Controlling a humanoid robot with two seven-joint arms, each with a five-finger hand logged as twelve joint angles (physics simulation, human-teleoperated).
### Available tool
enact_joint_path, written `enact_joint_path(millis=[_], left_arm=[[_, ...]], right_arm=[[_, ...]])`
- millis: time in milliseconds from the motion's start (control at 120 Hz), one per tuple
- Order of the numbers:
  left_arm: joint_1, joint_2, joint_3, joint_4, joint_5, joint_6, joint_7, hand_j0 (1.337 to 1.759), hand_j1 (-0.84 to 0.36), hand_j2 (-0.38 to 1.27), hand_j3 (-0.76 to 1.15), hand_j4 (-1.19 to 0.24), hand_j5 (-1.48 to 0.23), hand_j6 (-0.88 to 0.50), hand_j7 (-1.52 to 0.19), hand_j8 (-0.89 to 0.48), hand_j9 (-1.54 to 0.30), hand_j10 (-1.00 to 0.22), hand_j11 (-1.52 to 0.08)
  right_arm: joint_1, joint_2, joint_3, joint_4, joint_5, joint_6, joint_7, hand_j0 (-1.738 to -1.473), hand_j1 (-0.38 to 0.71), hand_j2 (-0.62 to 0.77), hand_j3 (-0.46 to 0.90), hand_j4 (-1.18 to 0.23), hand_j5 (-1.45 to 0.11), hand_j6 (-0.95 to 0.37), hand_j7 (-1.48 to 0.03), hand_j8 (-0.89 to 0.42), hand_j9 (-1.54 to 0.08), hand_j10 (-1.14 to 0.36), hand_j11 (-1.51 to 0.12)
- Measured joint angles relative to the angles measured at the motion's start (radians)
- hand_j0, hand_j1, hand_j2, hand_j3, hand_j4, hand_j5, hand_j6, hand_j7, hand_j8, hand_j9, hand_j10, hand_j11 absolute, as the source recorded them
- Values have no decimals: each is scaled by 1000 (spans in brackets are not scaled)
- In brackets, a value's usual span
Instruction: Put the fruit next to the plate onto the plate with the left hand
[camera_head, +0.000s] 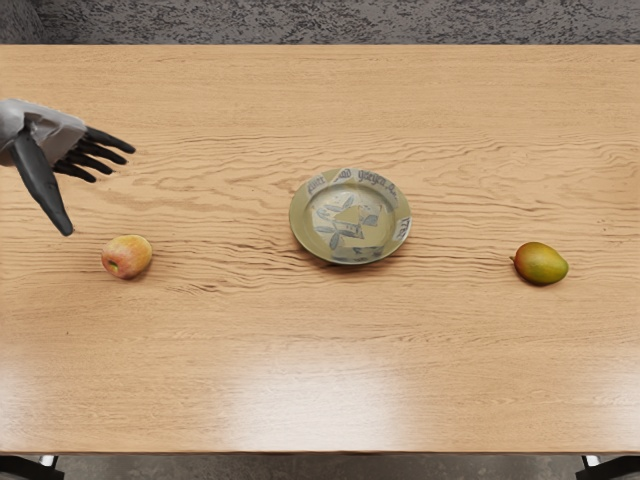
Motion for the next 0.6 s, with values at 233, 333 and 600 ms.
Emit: enact_joint_path(millis=[233, 333, 600], left_arm=[[-3, 47, -14, 3, 22, 0, -1, 1658, 330, 3, 0, -17, -21, -17, -21, -17, -21, -17, -21], [-8, -13, -26, 24, 47, 0, 1, 1658, 333, 3, 0, -15, -18, -16, -18, -15, -18, -15, -18], [-182, -468, 312, -20, 12, 79, 14, 1658, 343, 1, 0, -6, -7, -6, -7, -6, -7, -6, -7]], right_arm=[[0, 0, -2, -3, 2, -3, 0, -1658, -331, -3, 0, -15, -20, -15, -20, -15, -20, -15, -20], [0, 0, -2, -3, 2, -3, 0, -1658, -331, -3, 0, -15, -20, -15, -20, -15, -20, -15, -20], [0, 0, -2, -3, 3, -3, 0, -1658, -331, -3, 0, -15, -20, -15, -20, -15, -20, -15, -20]])
